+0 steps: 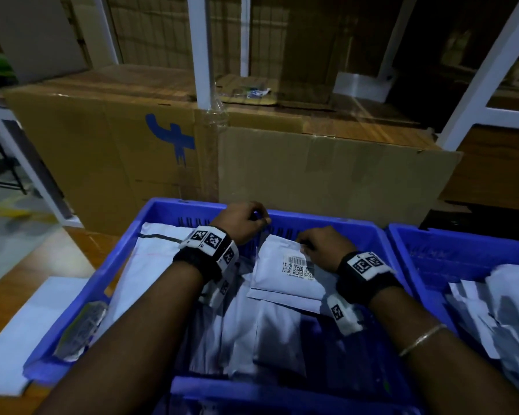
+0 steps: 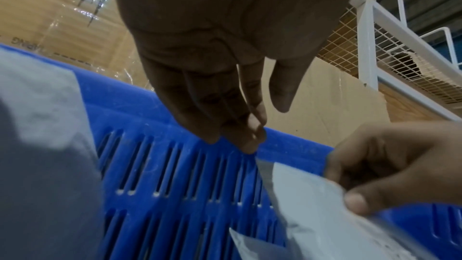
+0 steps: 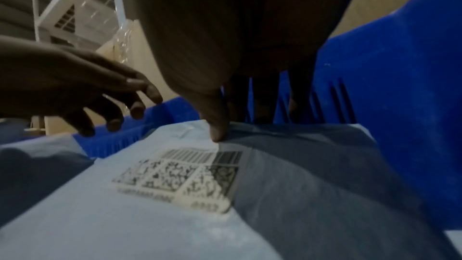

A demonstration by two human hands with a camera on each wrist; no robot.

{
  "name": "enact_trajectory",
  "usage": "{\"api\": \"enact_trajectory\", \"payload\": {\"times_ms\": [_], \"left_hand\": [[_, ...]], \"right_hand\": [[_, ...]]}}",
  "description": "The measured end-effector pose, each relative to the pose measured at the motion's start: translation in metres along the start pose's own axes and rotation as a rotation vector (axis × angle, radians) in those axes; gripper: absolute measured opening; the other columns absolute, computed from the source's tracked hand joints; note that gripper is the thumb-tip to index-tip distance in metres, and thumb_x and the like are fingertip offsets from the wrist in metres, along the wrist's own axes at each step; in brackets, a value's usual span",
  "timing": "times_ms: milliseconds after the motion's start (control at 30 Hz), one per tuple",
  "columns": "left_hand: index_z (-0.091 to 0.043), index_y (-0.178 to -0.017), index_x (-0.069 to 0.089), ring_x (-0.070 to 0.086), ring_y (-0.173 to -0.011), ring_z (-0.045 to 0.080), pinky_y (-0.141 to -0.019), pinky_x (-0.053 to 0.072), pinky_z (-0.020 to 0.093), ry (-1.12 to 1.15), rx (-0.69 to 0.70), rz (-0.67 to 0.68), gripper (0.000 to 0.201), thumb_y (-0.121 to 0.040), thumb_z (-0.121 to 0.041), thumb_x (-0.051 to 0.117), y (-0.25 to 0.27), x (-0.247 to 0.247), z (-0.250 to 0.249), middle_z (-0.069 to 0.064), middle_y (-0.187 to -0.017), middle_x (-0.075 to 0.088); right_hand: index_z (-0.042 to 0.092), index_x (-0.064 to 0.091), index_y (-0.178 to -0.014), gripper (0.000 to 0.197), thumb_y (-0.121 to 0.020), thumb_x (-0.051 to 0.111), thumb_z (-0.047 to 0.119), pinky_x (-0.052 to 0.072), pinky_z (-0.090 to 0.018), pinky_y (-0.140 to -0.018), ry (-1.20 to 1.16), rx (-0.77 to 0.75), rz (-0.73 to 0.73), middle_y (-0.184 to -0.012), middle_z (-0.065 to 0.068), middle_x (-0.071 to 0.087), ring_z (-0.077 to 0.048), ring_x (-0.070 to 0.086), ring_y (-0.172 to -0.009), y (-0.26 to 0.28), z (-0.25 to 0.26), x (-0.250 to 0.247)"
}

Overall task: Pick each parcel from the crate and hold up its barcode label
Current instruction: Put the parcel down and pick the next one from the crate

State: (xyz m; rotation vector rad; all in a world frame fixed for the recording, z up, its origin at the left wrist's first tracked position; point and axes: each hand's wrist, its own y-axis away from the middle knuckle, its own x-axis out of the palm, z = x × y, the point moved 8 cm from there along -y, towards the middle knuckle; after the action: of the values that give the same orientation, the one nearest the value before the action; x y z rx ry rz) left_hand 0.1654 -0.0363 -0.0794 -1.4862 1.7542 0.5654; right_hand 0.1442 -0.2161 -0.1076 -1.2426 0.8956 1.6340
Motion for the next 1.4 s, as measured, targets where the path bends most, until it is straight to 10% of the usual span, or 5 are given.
{"api": "enact_trajectory", "payload": {"times_ms": [400, 767, 900, 1233, 1400], "left_hand": [[-0.021, -0.100, 0.068, 0.062, -0.090, 0.024, -0.071, 0.043, 0.029, -0.045, -0.014, 0.006, 0.034, -0.096, -0.049, 0.048, -0.003, 0.005, 0.000, 0.007, -0.094, 0.068], [-0.019, -0.087, 0.063, 0.059, -0.088, 0.026, -0.074, 0.043, 0.032, -0.062, -0.019, 0.033, 0.041, -0.098, -0.052, 0.041, -0.001, 0.007, -0.002, 0.005, -0.083, 0.060], [-0.021, -0.097, 0.066, 0.061, -0.092, 0.026, -0.073, 0.044, 0.030, -0.075, -0.018, 0.062, 0.042, -0.096, -0.055, 0.042, 0.000, 0.010, -0.002, 0.006, -0.090, 0.064], [-0.021, -0.112, 0.065, 0.061, -0.102, 0.025, -0.078, 0.048, 0.032, -0.121, -0.014, 0.086, 0.039, -0.096, -0.051, 0.047, 0.000, 0.009, -0.007, 0.008, -0.109, 0.068], [-0.023, -0.110, 0.066, 0.063, -0.098, 0.026, -0.070, 0.045, 0.029, -0.111, -0.014, 0.087, 0.037, -0.094, -0.052, 0.050, 0.000, 0.010, -0.005, 0.008, -0.108, 0.068]], "right_hand": [[0.034, 0.050, -0.132, 0.078, -0.065, 0.076, 0.067, 0.051, -0.039, -0.085, 0.202, -0.110, 0.229, -0.126, 0.003, 0.053, -0.022, 0.054, -0.115, 0.016, 0.031, 0.025], [0.029, 0.052, -0.106, 0.069, -0.060, 0.071, 0.077, 0.044, -0.035, -0.064, 0.285, -0.091, 0.193, -0.107, 0.001, 0.049, -0.026, 0.055, -0.096, 0.012, 0.028, 0.035], [0.032, 0.044, -0.132, 0.089, -0.059, 0.075, 0.072, 0.046, -0.037, -0.076, 0.361, -0.082, 0.225, -0.129, 0.002, 0.048, -0.028, 0.056, -0.112, 0.017, 0.030, 0.040], [0.028, 0.054, -0.117, 0.074, -0.062, 0.073, 0.073, 0.047, -0.034, -0.068, 0.309, -0.120, 0.153, -0.111, 0.005, 0.050, -0.022, 0.055, -0.100, 0.021, 0.038, 0.031], [0.029, 0.063, -0.087, 0.017, -0.079, 0.077, 0.032, 0.042, -0.025, -0.065, 0.172, -0.328, 0.366, -0.083, 0.013, 0.056, -0.010, 0.055, -0.076, 0.043, 0.078, 0.048]]}}
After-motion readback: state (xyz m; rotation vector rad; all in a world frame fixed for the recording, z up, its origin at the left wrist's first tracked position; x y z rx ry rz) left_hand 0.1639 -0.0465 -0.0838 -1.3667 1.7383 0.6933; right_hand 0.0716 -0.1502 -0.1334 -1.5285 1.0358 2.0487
